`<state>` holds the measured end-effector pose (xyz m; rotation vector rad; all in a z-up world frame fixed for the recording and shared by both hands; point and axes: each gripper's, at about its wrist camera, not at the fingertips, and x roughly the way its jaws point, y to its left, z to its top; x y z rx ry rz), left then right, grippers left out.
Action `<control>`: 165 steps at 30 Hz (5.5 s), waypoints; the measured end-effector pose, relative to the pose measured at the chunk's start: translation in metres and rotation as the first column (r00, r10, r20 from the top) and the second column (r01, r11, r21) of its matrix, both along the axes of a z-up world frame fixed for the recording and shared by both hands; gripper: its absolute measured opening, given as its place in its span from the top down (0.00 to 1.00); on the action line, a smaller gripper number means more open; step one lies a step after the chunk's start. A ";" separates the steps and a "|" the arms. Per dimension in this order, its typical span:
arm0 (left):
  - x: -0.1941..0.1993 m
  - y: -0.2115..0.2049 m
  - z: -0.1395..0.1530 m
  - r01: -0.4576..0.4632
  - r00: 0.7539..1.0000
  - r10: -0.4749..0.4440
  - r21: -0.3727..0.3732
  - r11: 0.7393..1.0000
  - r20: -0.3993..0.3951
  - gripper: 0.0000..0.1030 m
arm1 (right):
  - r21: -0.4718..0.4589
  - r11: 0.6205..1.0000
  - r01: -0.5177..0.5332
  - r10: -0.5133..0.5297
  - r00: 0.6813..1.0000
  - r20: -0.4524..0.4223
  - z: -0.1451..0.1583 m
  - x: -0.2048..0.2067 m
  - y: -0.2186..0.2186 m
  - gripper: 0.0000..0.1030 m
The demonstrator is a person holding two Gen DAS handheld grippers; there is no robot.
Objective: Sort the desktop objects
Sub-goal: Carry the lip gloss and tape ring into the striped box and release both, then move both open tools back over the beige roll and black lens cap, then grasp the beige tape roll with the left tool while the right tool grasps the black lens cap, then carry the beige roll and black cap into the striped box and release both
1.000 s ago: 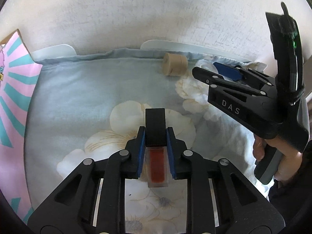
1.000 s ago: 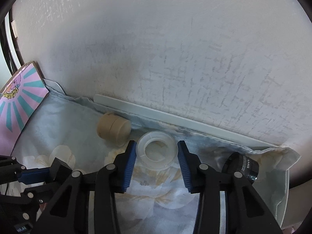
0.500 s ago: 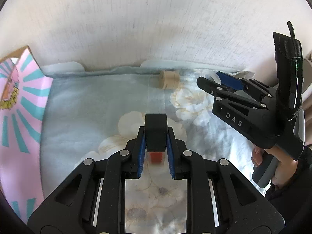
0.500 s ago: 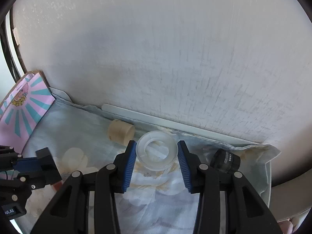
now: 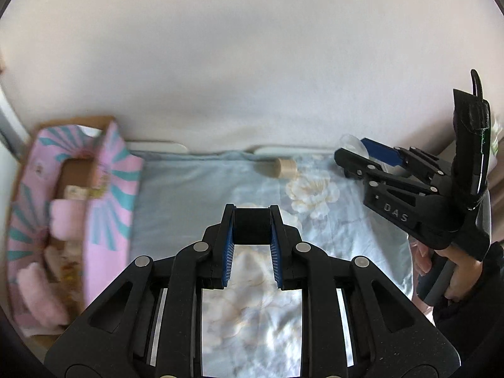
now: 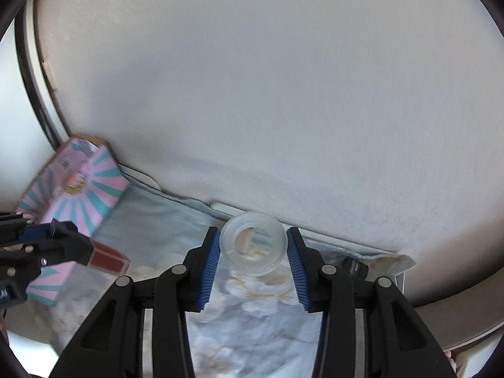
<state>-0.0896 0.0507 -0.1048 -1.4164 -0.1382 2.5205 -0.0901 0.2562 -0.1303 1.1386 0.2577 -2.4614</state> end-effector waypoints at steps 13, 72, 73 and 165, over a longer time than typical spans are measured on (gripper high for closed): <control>0.012 -0.114 0.061 -0.197 0.978 0.196 0.002 0.980 -0.065 0.83 | -0.013 0.971 -0.240 0.240 0.971 -0.014 0.068 -0.003 -0.125 0.62; 0.070 -0.247 -0.009 -0.457 0.889 0.459 0.069 0.887 -0.008 0.00 | -0.085 0.928 -0.362 0.372 0.901 0.222 -0.014 0.038 -0.287 0.06; 0.069 -0.247 -0.010 -0.455 0.890 0.457 0.078 0.887 0.002 0.00 | -0.083 0.933 -0.351 0.361 0.906 0.221 -0.014 0.037 -0.284 0.06; -0.084 0.145 -0.147 0.054 0.990 -0.067 -0.104 0.993 -0.125 0.75 | 0.021 0.894 0.448 -0.448 0.894 0.008 -0.125 -0.020 0.096 0.72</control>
